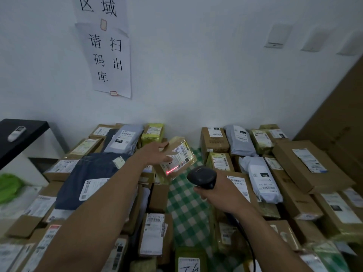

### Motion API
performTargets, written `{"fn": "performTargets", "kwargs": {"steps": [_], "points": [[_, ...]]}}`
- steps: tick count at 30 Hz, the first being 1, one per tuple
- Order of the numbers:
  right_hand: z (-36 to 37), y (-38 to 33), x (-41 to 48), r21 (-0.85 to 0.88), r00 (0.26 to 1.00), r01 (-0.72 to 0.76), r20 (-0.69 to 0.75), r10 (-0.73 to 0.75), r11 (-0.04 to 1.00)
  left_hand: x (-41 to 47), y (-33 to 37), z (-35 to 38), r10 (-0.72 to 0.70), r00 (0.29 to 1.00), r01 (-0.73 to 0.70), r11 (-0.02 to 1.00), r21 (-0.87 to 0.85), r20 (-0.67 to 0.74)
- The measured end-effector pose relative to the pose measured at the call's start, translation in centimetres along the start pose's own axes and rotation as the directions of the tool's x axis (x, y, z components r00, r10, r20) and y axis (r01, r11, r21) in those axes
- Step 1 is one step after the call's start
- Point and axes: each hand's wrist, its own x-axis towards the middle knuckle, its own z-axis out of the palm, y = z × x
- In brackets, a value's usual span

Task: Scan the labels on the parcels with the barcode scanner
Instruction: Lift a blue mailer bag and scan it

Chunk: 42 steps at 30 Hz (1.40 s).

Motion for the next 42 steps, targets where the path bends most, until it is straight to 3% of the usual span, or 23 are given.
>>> {"fn": "performTargets", "kwargs": {"steps": [10, 13, 18, 25, 29, 33, 36, 39, 42], "points": [[0.1, -0.2, 0.4, 0.08, 0.999, -0.002, 0.049, -0.001, 0.997, 0.6, -0.7, 0.9, 0.002, 1.0, -0.001, 0.999, -0.052, 0.014], [-0.1, 0.1, 1.2, 0.149, 1.0, -0.009, 0.03, 0.005, 0.989, 0.8, -1.2, 1.9, -0.034, 0.999, 0.035, 0.973, -0.228, 0.008], [-1.3, 1.5, 3.7, 0.248, 0.997, -0.069, -0.014, 0.075, 0.966, 1.8, -2.8, 7.3, -0.158, 0.979, 0.205, 0.748, -0.631, 0.13], [-1.8, 3.2, 10.8, 0.376, 0.976, -0.144, -0.1, 0.194, 0.916, 7.6, -2.9, 11.8, -0.165, 0.958, 0.285, 0.582, -0.761, 0.233], [-1.9, 4.1, 15.0, 0.346, 0.985, -0.14, -0.05, 0.168, 0.928, 11.8, -2.0, 12.4, -0.173, 0.973, 0.226, 0.589, -0.776, 0.152], [-0.9, 6.5, 18.7, 0.324, 0.974, -0.208, -0.022, 0.227, 0.923, 17.0, -2.2, 12.9, -0.231, 0.973, 0.14, 0.585, -0.799, 0.001], [-0.1, 8.4, 20.6, 0.336, 0.965, -0.242, -0.015, 0.262, 0.91, 20.7, -3.2, 13.7, -0.276, 0.961, 0.143, 0.591, -0.794, -0.032], [0.5, 9.7, 21.9, 0.334, 0.962, -0.257, -0.005, 0.274, 0.907, 23.2, -4.5, 15.0, -0.323, 0.945, 0.19, 0.674, -0.714, -0.054], [1.0, 10.6, 22.9, 0.332, 0.955, -0.276, -0.014, 0.298, 0.902, 25.0, -5.6, 16.4, -0.383, 0.921, 0.294, 0.801, -0.522, -0.069]]}}
